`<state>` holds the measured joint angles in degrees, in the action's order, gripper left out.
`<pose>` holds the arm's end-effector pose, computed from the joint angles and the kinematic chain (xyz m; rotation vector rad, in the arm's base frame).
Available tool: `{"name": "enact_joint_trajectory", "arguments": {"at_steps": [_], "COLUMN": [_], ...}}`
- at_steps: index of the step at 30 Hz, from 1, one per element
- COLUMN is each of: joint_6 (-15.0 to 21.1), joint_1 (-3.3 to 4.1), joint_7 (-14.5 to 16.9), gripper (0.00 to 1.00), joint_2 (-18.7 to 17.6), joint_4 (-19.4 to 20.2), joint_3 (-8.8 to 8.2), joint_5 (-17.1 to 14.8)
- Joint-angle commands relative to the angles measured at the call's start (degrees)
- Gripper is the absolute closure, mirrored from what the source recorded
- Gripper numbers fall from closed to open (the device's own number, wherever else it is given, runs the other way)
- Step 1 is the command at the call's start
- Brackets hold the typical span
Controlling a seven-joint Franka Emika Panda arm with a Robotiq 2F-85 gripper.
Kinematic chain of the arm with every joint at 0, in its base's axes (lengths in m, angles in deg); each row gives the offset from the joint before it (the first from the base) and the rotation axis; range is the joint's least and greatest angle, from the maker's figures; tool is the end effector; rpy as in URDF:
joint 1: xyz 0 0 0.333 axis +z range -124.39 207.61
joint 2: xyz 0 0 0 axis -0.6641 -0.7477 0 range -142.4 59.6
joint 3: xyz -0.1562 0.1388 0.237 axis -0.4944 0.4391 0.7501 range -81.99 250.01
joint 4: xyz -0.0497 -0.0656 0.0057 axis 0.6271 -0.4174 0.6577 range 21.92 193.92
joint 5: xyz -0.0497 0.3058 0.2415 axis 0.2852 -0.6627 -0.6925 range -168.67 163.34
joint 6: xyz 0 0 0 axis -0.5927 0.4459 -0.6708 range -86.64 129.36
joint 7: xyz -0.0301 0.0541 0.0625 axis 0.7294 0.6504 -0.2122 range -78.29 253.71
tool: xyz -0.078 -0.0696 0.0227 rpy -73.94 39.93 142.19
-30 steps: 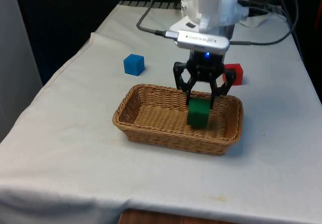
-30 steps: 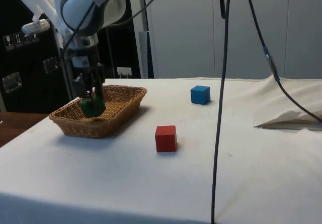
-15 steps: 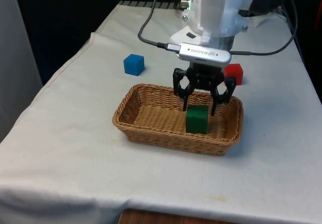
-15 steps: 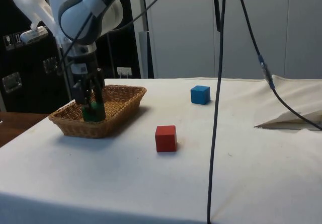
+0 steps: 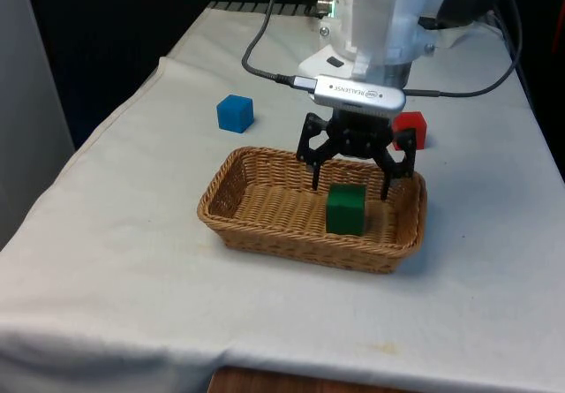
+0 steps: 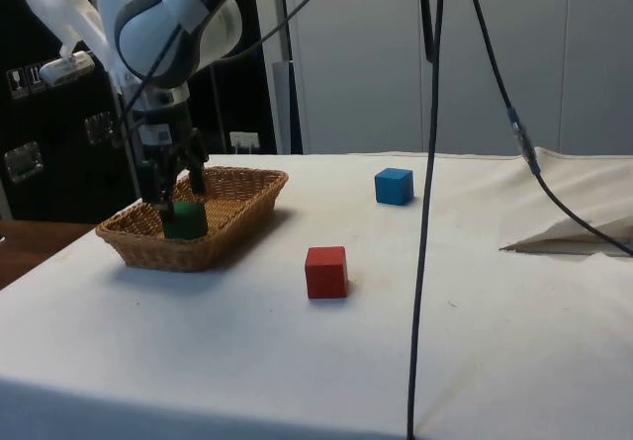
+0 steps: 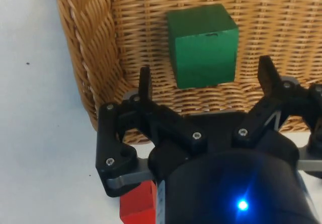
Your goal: Pick up exactly two blocks and place them into the basket.
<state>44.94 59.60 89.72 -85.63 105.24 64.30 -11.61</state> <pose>0.7117 0.0221 0.2243 3.0237 -0.0013 0.0404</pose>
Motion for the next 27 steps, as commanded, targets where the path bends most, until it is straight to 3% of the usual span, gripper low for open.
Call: {"name": "enact_joint_trajectory", "arguments": {"at_steps": [1, 4, 10, 11, 12, 16, 20, 21, 22, 27], "joint_6": [-0.74, -0.92, -2.58, -2.92, -2.81, -3.04, -3.38, -3.38, -3.38, -3.09], "joint_1": [0.17, 0.06, 0.57, 0.29, 0.69, 0.92, 1.15, 0.86, 1.26, 1.6], "joint_7": [-0.23, -0.17, -0.69, -0.29, -0.74, -0.74, -0.69, -0.46, -0.69, -0.69], "gripper": [0.0, 0.0, 0.0, 0.0, 0.0, 0.0, 0.0, 0.0, 0.0, 0.0], "joint_2": [0.8, 0.74, 5.27, 5.27, 6.82, 9.51, 12.26, 11.46, 13.64, 17.65], "joint_4": [0.23, -0.11, 2.86, 2.69, 4.13, 6.42, 8.82, 8.14, 10.08, 14.15], "joint_3": [-0.23, -0.29, -0.63, -0.4, -0.63, -0.63, -0.63, -0.4, -0.57, -0.29], "joint_5": [0.11, 0.0, 0.17, 0.06, 0.23, 0.34, 0.46, 0.23, 0.57, 0.63]}}
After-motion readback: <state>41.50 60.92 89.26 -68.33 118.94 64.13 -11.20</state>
